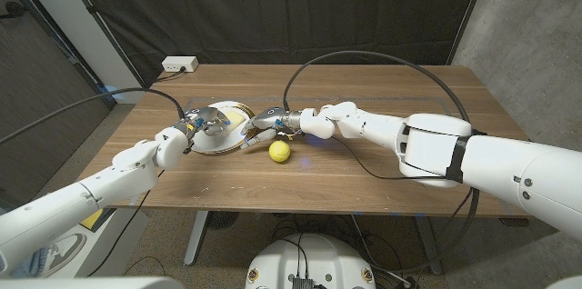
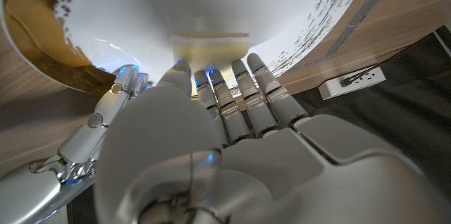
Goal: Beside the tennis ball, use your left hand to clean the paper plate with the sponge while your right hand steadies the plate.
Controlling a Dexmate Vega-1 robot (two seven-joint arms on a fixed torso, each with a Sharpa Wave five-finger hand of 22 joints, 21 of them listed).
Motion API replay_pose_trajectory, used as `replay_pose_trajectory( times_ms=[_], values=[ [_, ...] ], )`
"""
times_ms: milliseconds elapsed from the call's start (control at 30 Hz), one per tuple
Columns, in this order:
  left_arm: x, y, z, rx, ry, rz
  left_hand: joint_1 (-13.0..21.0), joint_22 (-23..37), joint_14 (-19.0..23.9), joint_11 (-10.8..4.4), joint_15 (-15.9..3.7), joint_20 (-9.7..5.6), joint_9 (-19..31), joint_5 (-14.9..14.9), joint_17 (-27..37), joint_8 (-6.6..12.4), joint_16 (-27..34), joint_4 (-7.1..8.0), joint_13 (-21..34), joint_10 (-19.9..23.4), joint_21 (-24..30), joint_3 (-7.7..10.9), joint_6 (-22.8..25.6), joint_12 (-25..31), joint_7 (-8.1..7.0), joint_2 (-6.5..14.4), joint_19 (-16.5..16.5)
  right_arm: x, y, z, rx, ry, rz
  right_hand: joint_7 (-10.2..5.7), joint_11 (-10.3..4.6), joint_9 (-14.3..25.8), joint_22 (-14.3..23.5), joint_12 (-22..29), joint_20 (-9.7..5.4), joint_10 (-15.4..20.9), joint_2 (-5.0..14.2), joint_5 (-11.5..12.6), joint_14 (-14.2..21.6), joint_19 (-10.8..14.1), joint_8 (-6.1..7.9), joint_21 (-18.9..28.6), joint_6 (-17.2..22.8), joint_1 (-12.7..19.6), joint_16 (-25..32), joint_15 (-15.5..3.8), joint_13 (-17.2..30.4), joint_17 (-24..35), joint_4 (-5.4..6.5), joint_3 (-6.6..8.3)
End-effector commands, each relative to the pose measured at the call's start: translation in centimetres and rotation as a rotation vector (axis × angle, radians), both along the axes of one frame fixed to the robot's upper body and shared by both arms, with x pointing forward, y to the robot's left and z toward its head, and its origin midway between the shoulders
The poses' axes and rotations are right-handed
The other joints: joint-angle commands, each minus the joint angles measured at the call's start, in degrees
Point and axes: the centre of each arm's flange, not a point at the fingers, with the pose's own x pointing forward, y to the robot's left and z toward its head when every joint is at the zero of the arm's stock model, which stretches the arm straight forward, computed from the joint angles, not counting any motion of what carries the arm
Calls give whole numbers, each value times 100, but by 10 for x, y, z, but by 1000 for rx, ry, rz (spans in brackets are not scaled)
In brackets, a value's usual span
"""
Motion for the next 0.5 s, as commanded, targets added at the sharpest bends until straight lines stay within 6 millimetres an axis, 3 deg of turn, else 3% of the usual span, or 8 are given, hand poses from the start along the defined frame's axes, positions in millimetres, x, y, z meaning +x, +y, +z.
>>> replay_pose_trajectory(
  times_ms=[33,267,500],
  values=[
    [-20,40,-4,-10,3,113,-13,11,1,10,-554,-103,36,-10,14,-6,-7,4,23,22,44,47,13,33,22,9,-18,2,0,0,-9,-3,-12,1,-44,27,12,55,-331,166,45,-16,31,49,38,35,91,17,-7,-68,23,9,-28,26],
    [-25,50,-1,-21,-7,136,-13,11,8,-2,-550,-104,36,-10,14,-5,-5,1,23,24,48,50,20,33,27,4,-16,3,-2,0,-10,-7,-17,-7,-42,27,13,58,-330,186,48,-17,46,53,35,34,96,16,-3,-74,23,9,-31,25],
    [-23,42,-1,-21,-7,108,-13,11,3,9,-548,-99,36,-9,15,-9,-7,1,23,21,49,55,16,31,17,8,-21,3,-3,-1,-10,-1,-18,-4,-42,27,13,58,-330,200,52,-19,59,56,36,34,110,14,-1,-62,23,10,-33,24]
  ],
)
